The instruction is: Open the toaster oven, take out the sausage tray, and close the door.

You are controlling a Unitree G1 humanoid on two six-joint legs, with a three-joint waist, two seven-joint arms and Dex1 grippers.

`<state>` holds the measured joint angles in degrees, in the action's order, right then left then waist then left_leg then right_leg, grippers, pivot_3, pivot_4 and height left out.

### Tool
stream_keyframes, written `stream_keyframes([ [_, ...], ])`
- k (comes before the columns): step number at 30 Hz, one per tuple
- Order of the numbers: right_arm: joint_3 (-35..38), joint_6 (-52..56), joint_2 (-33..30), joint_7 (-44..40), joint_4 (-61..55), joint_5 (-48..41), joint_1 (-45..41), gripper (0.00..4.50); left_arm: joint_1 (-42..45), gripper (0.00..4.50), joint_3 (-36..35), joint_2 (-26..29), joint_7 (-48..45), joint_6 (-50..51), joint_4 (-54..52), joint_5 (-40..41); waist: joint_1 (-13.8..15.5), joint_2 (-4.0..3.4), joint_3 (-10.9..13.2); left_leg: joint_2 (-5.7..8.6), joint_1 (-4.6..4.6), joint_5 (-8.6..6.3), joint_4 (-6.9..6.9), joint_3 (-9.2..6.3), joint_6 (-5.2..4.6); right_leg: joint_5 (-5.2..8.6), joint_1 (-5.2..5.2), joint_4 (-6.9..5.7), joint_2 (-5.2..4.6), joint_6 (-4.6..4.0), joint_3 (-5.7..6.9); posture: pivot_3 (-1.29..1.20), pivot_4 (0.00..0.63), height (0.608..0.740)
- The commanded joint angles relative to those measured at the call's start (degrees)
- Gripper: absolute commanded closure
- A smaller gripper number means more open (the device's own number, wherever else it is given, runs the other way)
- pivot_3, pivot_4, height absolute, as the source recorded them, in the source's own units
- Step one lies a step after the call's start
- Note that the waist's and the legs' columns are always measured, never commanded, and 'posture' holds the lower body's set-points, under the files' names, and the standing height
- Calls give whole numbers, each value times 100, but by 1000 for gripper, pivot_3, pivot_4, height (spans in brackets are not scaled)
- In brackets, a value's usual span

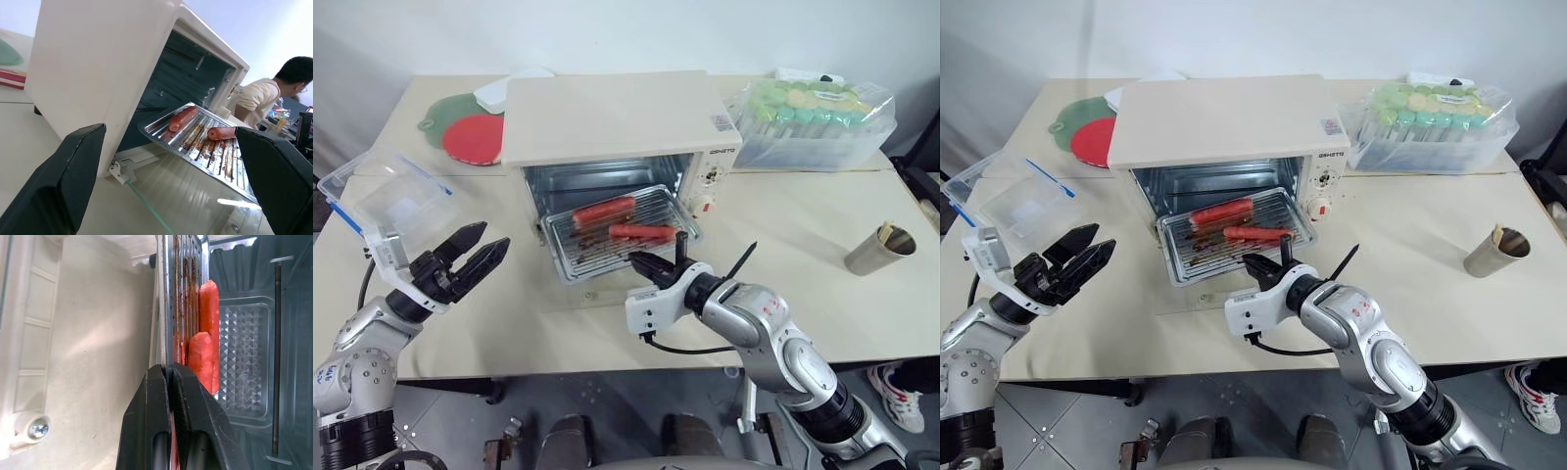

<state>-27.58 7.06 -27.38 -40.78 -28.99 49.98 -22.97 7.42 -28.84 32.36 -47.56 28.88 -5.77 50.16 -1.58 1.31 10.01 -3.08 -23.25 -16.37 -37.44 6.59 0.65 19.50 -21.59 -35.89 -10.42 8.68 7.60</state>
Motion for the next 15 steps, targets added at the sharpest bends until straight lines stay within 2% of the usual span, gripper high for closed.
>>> stream_keyframes([
  [1, 316, -364, -132, 84, -485, -241, 155, 4435, -1, 0, 10, 161, -174, 86, -21, 71, 5, 0, 0, 0, 0, 0, 0, 0, 0, 0, 0, 0, 0, 0, 0, 0, 150, 740],
  [11, 641, -1052, -372, 233, -601, -481, 493, 4435, -219, 0, 114, 360, -477, 581, -229, 212, -7, 0, 0, -3, 5, 0, 1, 3, 0, 0, 1, 0, 1, 0, -1, 0, 150, 740],
  [15, 740, -1185, -386, 202, -721, -563, 614, 4435, -578, 0, 52, 469, -407, 1206, -806, 744, -4, 1, 1, -3, 5, 0, 1, 3, 0, 0, 1, 0, 0, 0, -2, 0, 150, 740],
])
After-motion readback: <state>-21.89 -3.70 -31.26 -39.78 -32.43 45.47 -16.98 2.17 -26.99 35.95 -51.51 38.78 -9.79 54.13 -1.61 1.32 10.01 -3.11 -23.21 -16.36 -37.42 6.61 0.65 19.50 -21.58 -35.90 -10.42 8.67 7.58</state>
